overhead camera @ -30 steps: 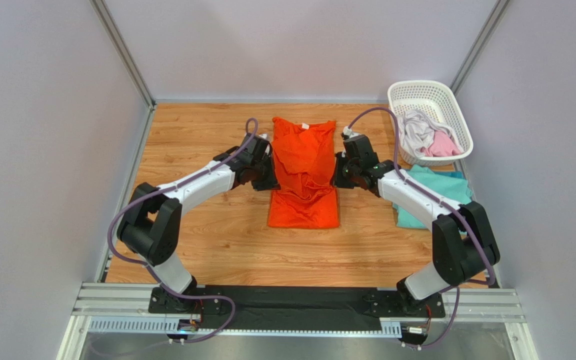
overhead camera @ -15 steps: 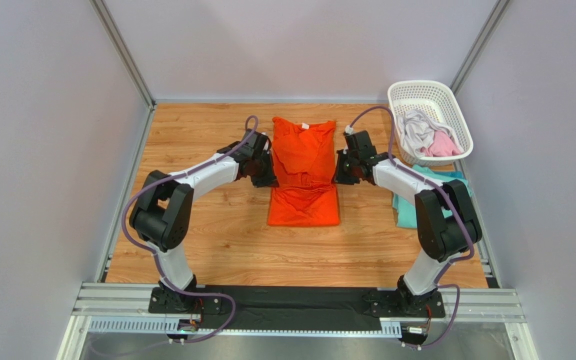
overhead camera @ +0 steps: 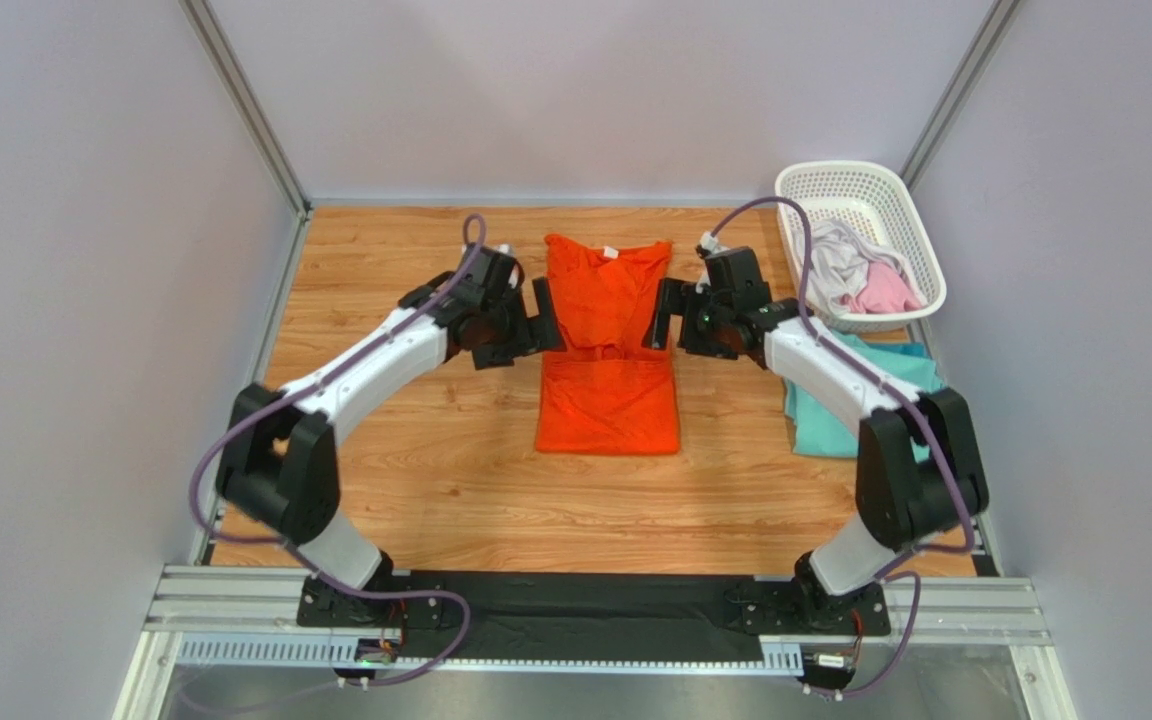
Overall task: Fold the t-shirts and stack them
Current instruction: Fold the tshirt, then neatly place the folded tshirt to the corner
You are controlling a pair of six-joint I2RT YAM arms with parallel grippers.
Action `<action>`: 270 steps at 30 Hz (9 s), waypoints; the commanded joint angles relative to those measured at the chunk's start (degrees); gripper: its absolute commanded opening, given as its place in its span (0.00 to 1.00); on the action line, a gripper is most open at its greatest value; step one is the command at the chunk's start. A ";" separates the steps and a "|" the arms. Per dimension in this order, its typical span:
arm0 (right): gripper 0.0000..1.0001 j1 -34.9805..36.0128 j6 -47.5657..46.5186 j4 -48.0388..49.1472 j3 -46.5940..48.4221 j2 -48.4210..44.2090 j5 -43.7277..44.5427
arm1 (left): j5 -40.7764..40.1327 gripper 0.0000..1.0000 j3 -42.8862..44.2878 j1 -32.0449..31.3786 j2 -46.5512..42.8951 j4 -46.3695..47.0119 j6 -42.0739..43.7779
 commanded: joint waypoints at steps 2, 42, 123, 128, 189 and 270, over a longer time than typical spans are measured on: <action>1.00 2.79 -0.28 -0.36 -5.56 -14.05 -3.01 | -0.40 1.00 -6.95 -0.86 -12.66 -0.53 -0.36; 0.47 7.99 15.63 14.06 -32.20 -15.41 0.24 | 11.37 0.08 -27.45 -3.94 -2.75 19.60 -3.79; 0.00 -8.44 11.23 -3.00 -17.53 -23.68 -43.18 | 4.16 0.00 -8.47 1.68 -16.04 1.93 -0.98; 0.00 -10.64 11.94 1.14 -17.88 -18.50 -44.07 | 4.61 0.00 -5.13 2.91 -9.88 2.64 -0.80; 1.00 -6.86 5.70 8.26 -1.01 11.48 -21.04 | 11.03 1.00 11.58 2.39 20.54 8.18 0.25; 0.08 15.54 4.91 -7.20 -7.59 8.24 21.41 | -17.37 1.00 -34.57 3.09 -58.73 -19.07 -7.48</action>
